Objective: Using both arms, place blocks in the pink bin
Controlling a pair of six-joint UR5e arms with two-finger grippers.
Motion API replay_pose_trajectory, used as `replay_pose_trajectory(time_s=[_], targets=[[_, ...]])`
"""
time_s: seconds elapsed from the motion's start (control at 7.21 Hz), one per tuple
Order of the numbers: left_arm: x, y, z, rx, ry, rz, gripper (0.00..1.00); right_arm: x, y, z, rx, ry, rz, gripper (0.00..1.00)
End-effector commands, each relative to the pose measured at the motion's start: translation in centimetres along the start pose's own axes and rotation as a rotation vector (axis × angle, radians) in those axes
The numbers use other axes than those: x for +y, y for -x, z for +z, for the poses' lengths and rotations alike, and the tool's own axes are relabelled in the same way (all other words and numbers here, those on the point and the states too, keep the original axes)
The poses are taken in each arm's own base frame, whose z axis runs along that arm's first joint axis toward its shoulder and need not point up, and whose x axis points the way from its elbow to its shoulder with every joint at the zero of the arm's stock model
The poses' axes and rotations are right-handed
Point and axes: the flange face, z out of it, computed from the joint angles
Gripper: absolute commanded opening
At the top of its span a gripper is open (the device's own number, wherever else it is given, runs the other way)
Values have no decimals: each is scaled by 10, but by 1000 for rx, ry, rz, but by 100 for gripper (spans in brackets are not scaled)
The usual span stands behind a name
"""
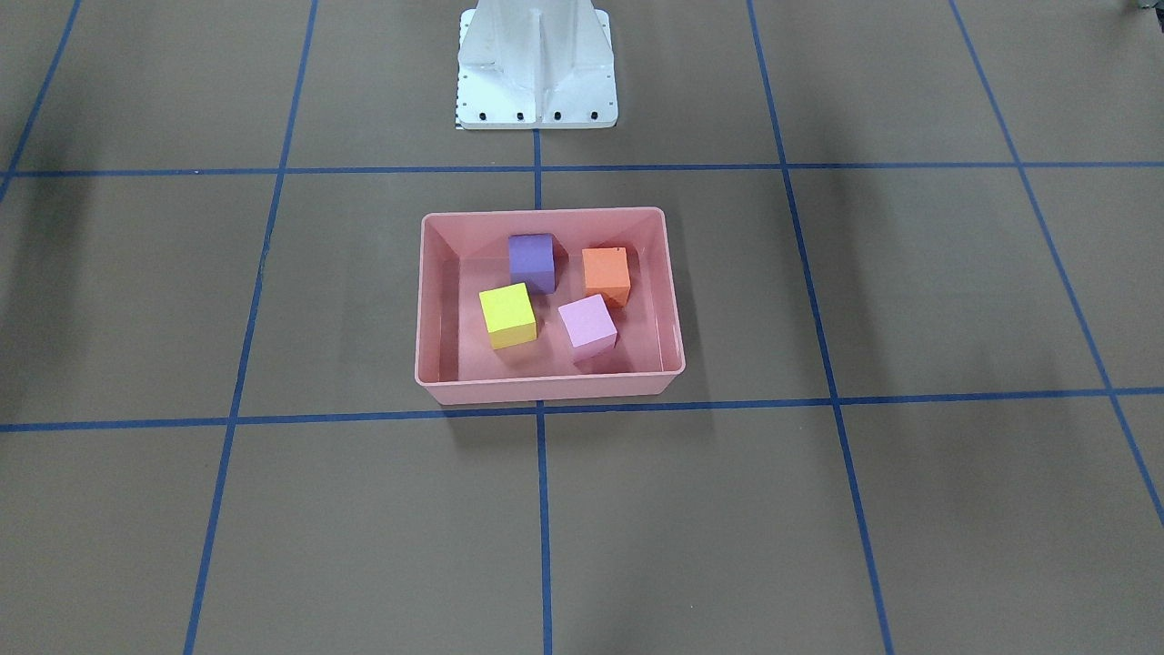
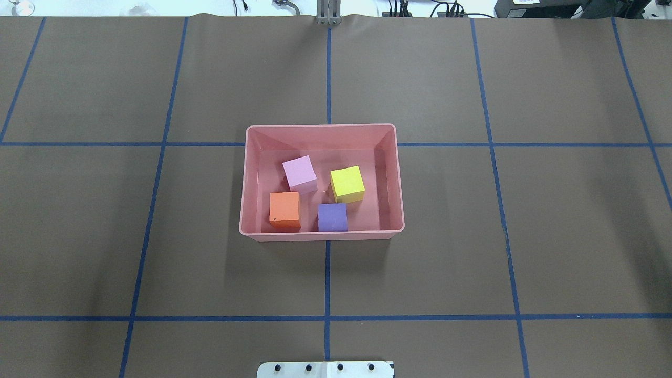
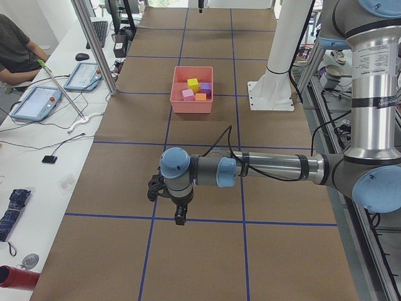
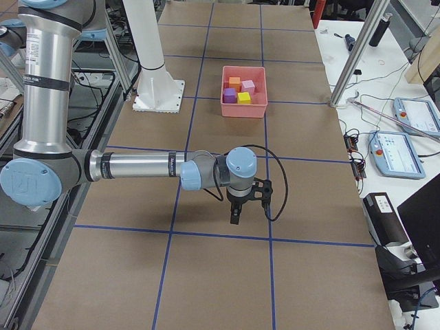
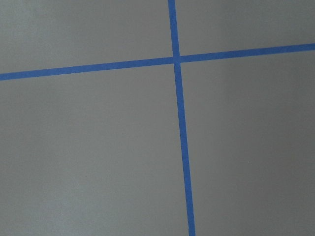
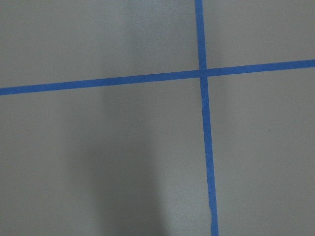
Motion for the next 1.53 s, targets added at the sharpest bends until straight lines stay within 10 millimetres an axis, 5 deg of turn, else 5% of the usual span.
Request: replay_pose_trajectory(time_s=[0.0,1.39], targets=[[14,4,3,-7,-3,5,100,-2,4,-4,-2,-10,-9,100],[10,2,1,-1,-7,0,100,-2,2,-3,18,-9,-90,100]])
